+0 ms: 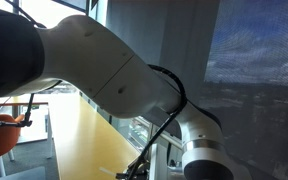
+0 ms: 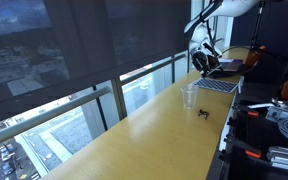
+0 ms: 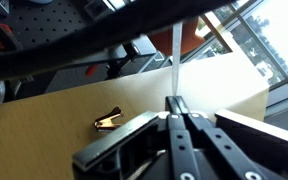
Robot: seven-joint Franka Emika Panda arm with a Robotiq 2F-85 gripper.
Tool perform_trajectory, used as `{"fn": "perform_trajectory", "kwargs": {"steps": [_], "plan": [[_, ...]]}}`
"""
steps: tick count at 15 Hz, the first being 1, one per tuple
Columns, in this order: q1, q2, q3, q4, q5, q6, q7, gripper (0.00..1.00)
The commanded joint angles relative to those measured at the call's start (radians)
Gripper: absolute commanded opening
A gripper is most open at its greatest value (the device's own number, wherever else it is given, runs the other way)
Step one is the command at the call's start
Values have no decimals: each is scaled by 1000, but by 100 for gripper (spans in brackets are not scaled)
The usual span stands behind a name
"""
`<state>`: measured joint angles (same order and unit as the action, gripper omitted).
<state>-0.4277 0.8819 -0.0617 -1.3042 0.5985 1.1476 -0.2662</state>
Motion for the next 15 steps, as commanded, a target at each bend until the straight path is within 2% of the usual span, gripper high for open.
{"fn": "perform_trajectory", "kwargs": {"steps": [1,15], "plan": [[-11,29,8,46,33,-49,31,0],[-22,73,5,91,48,-60,56,0]]}}
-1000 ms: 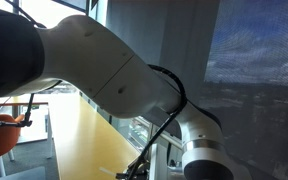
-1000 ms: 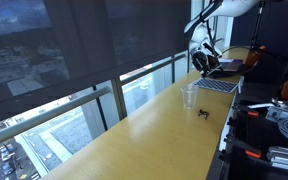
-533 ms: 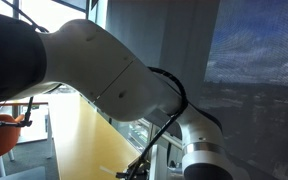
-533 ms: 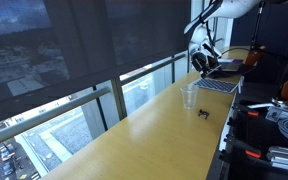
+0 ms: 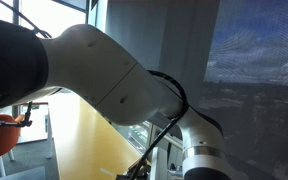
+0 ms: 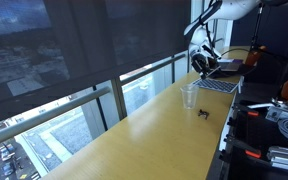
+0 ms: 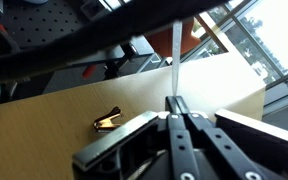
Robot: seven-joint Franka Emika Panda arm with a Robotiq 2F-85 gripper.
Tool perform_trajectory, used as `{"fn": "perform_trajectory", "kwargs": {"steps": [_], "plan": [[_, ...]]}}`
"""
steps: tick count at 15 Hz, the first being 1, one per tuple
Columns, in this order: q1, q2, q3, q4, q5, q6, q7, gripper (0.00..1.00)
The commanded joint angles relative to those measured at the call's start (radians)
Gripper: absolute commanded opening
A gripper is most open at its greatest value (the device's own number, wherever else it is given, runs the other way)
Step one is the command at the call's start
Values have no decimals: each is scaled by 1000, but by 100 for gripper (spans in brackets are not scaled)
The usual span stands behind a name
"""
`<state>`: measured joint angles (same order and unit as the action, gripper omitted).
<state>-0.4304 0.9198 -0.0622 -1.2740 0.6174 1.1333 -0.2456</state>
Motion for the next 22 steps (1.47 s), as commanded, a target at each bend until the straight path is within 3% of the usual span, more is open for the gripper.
{"fn": "perform_trajectory", "kwargs": {"steps": [1,4,5,6,8,10,17,18,22], "plan": [[-21,40,6,67,29,-47,38,0],[-29,57,11,89,33,-56,41,0],[-31,62,12,95,34,-60,41,6],[-32,67,12,103,35,-66,42,28],[-36,76,14,116,40,-70,44,32],[-39,83,16,129,49,-74,43,44],[-42,97,17,166,83,-96,39,96],[-41,97,17,169,85,-97,39,100],[-17,50,7,100,65,-42,4,100]]}}
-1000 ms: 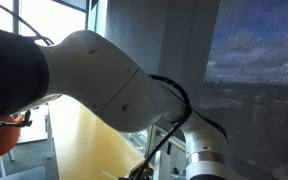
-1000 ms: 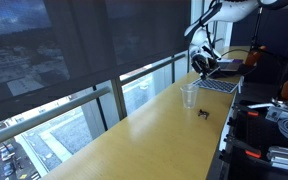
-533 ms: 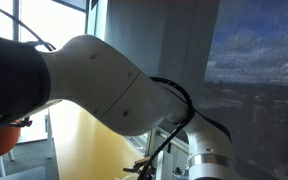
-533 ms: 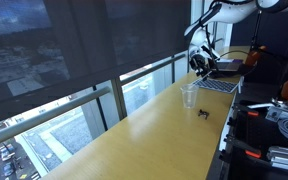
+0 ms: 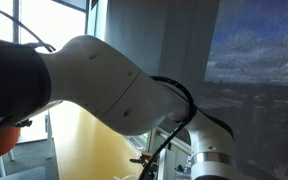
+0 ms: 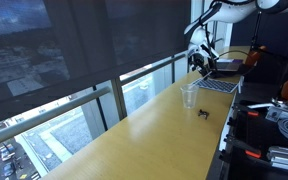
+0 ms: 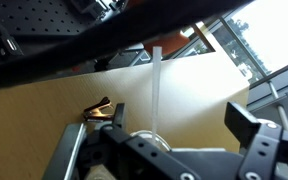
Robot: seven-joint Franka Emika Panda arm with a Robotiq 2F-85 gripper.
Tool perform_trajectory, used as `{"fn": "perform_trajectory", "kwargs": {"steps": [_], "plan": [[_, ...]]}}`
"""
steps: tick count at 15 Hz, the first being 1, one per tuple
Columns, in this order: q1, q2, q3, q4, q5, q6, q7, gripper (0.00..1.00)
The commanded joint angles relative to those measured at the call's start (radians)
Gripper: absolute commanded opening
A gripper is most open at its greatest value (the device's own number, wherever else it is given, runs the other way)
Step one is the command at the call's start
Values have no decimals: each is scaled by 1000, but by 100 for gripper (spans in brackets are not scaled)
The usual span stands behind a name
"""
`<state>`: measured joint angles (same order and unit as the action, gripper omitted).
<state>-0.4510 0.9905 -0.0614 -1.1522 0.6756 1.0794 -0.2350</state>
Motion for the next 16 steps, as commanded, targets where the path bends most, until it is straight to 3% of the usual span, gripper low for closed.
{"fn": "perform_trajectory", "kwargs": {"steps": [1,11,16], "plan": [[12,-35,2,-45,4,25,-14,100],[73,-151,-7,-222,-26,177,-77,100],[86,-184,-6,-265,-45,198,-89,100]]}}
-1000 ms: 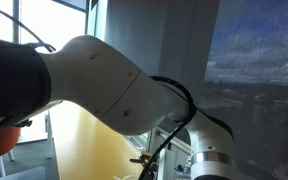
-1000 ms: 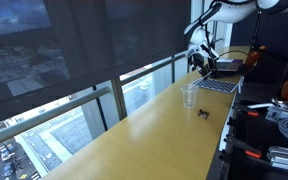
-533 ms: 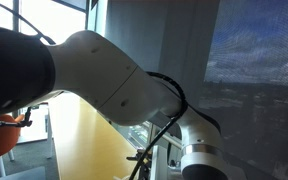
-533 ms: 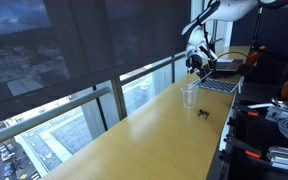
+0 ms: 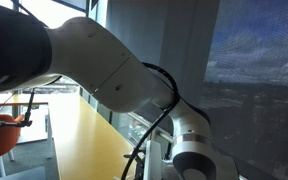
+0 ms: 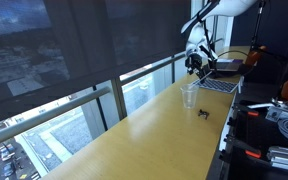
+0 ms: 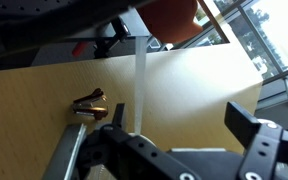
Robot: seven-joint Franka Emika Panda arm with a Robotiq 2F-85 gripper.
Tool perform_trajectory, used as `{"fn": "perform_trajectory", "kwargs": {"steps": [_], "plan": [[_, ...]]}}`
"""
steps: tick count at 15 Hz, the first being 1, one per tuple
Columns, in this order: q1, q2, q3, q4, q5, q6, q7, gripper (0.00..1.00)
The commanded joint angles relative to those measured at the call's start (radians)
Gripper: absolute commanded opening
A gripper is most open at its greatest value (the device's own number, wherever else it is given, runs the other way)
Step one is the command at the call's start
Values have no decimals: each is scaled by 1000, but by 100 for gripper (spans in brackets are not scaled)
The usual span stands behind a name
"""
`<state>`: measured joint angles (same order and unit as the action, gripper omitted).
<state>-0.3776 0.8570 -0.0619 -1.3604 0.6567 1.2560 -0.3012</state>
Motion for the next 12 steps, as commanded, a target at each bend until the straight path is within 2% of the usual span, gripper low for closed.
{"fn": "perform_trajectory", "kwargs": {"steps": [1,12], "plan": [[17,-56,-6,-60,-42,7,-25,100],[98,-306,0,-193,-399,-13,-135,100]]}}
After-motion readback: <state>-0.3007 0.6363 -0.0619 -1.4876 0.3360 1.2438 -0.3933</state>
